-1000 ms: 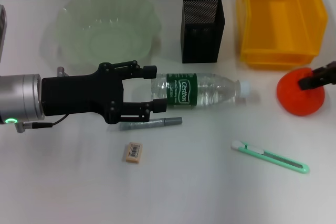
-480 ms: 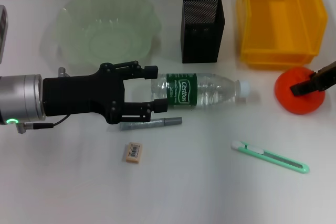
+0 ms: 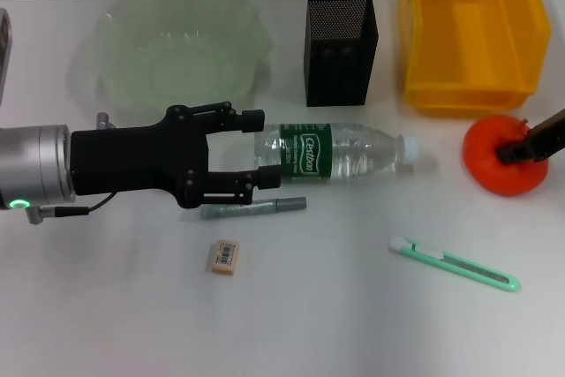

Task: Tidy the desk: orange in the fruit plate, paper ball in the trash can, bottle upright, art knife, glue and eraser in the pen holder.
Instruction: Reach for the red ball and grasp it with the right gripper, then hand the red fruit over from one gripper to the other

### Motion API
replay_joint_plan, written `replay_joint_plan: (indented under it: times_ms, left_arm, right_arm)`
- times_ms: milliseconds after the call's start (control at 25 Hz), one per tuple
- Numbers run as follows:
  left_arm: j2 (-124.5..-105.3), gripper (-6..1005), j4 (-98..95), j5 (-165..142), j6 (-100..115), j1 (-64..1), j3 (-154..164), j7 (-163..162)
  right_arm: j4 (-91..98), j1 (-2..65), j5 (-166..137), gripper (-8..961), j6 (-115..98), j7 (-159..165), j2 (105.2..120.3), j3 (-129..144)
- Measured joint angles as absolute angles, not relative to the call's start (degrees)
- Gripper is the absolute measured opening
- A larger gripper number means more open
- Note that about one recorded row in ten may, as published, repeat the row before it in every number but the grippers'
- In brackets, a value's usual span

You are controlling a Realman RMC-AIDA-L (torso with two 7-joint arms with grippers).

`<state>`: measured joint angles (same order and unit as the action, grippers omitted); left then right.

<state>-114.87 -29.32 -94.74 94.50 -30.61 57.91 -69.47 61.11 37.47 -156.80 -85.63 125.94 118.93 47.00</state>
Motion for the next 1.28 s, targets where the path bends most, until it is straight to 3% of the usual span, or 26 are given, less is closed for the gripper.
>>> replay_joint_plan:
  times_ms: [120,360,640,920,1280]
  left_arm:
    - [-114.87,798,-29.51,-94.74,94.62,-30.43,57.91,-69.48]
    - [-114.87,798,-29.62,-94.74,94.81,-30.30,57.92,-69.47]
    - [-114.87,798,-29.62,-94.75,94.88,-30.12,57.92,-69.09]
    - [-114.87,797,-29.62,-94.75,95.03,-29.90,57.84,-69.08]
    - [-115.08,797,-29.62,-94.75,95.14,-29.10,54.34,-68.60]
  right_arm:
    - [61.75,37.14,-156.43,222,-86.26,125.94,118.91,46.65]
    - [65.55,35.59,-152.18,162,-89.93,125.26,118.64,46.33]
    - [73.96,30.20,-135.54,121,-96.67,124.57,115.77,45.88]
    - [72.95,29.19,-120.52,97,-98.61,119.83,114.58,45.02]
    - [65.55,34.99,-116.70,38,-96.57,110.64,116.64,44.56]
